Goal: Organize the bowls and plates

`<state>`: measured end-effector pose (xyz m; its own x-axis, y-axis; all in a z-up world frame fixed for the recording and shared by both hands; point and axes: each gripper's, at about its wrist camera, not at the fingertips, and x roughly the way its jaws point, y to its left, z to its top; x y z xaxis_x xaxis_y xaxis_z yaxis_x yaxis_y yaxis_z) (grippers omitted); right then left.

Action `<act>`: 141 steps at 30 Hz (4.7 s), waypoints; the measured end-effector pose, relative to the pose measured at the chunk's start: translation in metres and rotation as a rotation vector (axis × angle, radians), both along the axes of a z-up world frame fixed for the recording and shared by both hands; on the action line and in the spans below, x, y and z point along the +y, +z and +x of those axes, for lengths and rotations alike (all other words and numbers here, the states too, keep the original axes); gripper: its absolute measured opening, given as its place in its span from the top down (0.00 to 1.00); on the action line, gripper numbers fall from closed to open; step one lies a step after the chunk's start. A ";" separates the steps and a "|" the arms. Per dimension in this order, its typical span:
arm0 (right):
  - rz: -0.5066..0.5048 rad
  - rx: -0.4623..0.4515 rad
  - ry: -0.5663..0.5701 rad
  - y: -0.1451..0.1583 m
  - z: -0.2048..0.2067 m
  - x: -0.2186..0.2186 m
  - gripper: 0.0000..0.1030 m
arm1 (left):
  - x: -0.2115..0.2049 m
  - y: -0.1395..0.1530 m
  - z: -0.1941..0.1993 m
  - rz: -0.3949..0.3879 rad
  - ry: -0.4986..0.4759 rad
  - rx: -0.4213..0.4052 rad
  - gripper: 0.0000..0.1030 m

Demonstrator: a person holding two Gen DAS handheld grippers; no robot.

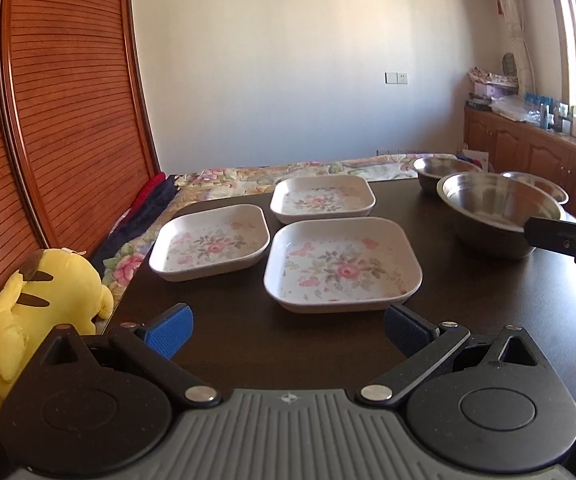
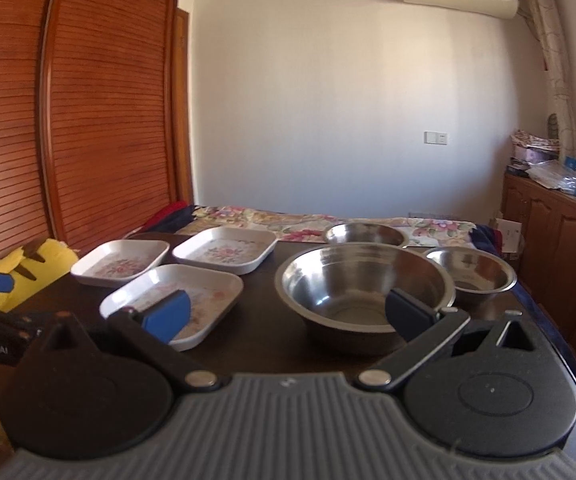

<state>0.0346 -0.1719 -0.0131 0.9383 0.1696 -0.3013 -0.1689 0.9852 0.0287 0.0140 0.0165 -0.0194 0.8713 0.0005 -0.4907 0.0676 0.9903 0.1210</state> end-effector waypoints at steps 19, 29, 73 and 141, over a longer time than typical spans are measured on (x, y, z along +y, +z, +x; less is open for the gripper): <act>0.007 0.128 0.263 -0.008 0.036 0.046 0.01 | 0.062 -0.011 0.040 -0.038 0.027 0.038 0.00; 0.009 0.193 0.292 -0.021 0.062 0.058 0.24 | 0.072 -0.015 0.072 -0.107 -0.051 0.065 0.26; 0.084 0.340 0.227 -0.045 0.117 0.047 0.77 | 0.053 -0.041 0.140 -0.177 -0.182 0.190 0.82; -0.028 0.198 0.360 0.007 0.086 0.084 0.51 | 0.127 -0.008 0.103 -0.168 -0.068 0.097 0.56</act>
